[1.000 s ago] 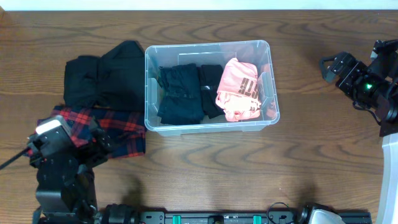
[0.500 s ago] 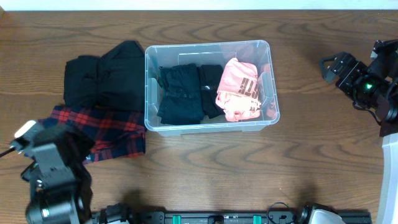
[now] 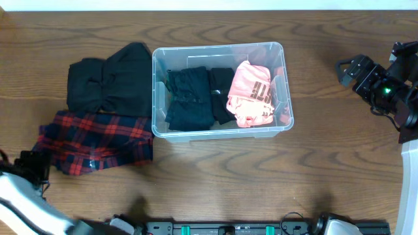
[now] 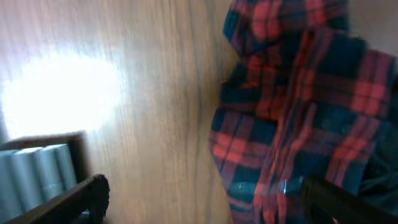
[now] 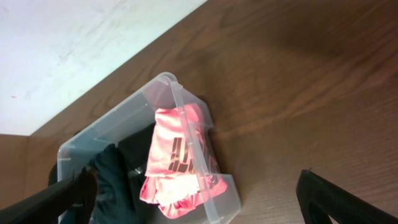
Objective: Pack container
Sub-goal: 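Reach left gripper to the red plaid shirt and grasp it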
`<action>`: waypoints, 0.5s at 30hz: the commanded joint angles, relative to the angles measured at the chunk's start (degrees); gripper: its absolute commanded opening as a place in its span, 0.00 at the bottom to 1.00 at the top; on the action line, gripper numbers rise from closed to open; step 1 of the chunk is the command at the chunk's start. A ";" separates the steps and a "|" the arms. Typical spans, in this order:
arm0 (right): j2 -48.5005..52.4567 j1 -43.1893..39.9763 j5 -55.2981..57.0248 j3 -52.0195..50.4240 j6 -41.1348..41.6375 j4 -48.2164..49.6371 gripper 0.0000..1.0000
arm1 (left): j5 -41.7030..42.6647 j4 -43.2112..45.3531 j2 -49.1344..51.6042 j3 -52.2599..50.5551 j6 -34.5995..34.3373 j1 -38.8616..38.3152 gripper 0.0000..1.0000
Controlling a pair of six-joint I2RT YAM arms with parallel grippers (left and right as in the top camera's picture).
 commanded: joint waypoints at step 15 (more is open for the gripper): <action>0.31 -0.37 -0.20 -0.11 0.04 -0.02 0.99 | 32.30 16.04 33.77 0.98 13.73 2.45 0.98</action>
